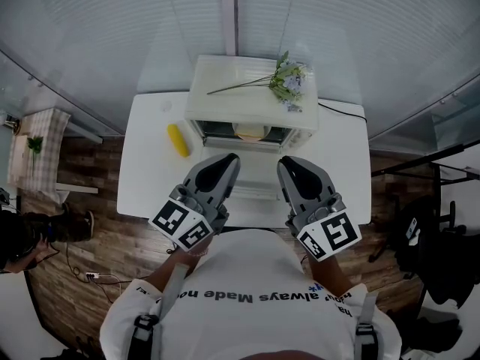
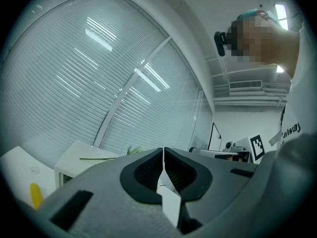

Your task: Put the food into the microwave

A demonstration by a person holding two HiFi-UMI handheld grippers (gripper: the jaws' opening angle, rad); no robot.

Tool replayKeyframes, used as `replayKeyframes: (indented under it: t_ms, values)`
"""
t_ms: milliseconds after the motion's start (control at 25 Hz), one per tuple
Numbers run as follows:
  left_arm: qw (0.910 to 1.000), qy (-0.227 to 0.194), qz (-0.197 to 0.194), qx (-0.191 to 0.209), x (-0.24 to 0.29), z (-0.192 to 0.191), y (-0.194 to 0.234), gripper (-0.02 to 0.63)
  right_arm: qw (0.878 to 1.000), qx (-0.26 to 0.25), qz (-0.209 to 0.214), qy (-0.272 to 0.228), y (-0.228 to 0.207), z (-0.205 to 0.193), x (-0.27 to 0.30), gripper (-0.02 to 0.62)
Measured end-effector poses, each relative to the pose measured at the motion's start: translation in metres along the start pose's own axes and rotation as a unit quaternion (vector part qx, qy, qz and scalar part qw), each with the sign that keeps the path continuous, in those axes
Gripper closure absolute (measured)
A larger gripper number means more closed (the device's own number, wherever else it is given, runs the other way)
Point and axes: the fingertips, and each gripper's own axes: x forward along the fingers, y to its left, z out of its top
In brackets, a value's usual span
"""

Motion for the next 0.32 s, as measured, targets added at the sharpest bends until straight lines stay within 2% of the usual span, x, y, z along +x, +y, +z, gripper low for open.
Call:
replayKeyframes:
  t_ms: [320]
  values:
    - [1.0000, -0.002, 0.001, 0.000, -0.0034, 0.0026, 0.0006, 0.588, 1.000, 0.001, 0.000, -0.002, 0.0030, 0.0013, 0.0004, 0.567]
